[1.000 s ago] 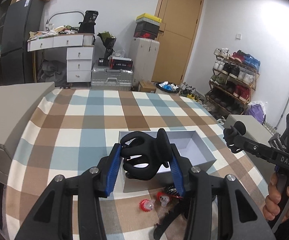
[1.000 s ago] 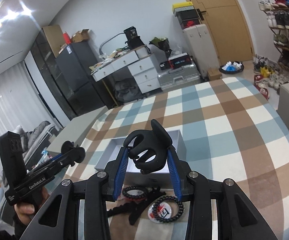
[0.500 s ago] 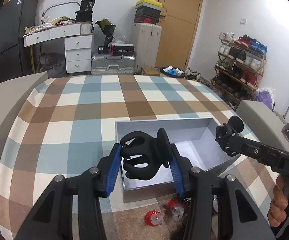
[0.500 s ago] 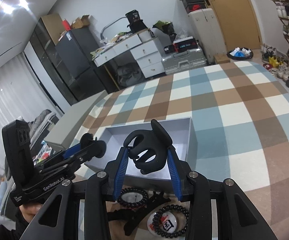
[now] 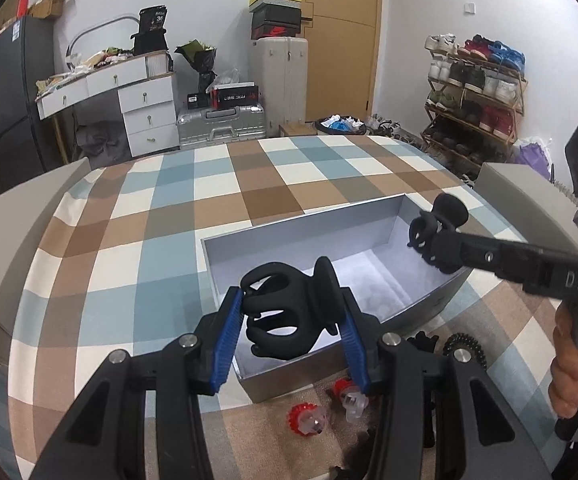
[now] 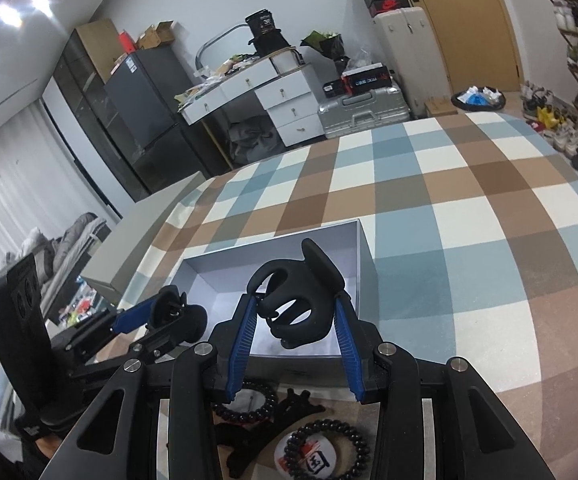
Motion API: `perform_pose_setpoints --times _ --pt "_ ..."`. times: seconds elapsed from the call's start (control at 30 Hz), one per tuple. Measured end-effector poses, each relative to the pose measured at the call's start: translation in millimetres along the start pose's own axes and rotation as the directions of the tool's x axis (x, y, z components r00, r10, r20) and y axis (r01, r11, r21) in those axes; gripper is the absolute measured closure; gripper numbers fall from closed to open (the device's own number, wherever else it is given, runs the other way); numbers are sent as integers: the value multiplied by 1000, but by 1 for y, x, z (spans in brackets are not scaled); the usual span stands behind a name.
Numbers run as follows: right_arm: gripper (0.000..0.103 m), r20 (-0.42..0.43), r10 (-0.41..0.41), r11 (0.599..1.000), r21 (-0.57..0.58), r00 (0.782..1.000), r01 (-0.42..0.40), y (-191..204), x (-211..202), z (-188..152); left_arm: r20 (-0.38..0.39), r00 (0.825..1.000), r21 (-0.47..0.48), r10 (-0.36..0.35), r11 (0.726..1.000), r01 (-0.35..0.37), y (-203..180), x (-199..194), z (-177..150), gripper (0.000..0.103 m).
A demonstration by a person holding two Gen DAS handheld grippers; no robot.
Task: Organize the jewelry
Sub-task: 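Lower the claw clip into the gray box and open the right gripper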
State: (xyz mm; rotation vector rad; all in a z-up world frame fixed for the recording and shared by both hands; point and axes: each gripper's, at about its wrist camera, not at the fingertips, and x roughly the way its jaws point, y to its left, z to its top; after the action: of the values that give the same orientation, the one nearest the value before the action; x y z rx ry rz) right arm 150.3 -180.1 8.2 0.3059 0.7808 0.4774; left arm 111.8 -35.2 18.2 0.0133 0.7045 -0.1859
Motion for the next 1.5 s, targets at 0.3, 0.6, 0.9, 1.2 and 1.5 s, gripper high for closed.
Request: perform_pose_setpoints --times 0.3,0.6,0.9,1.2,1.5 --pt "64 -29 28 1000 -3 999 -28 7 9 1 -14 1000 -44 -13 999 12 1 12 8 63" --pt "64 -35 17 999 -34 999 -19 14 12 -2 -20 1000 -47 7 999 -8 -1 15 10 62" --pt "63 -38 -2 1000 -19 999 2 16 8 -5 5 999 -30 44 999 -44 -2 9 13 62" --pt "21 32 -53 998 -42 998 55 21 -29 -9 80 997 -69 -20 997 25 7 -35 11 9" --pt "0 12 -188 981 -54 982 188 14 -61 -40 85 996 -152 10 988 3 19 -59 -19 1"
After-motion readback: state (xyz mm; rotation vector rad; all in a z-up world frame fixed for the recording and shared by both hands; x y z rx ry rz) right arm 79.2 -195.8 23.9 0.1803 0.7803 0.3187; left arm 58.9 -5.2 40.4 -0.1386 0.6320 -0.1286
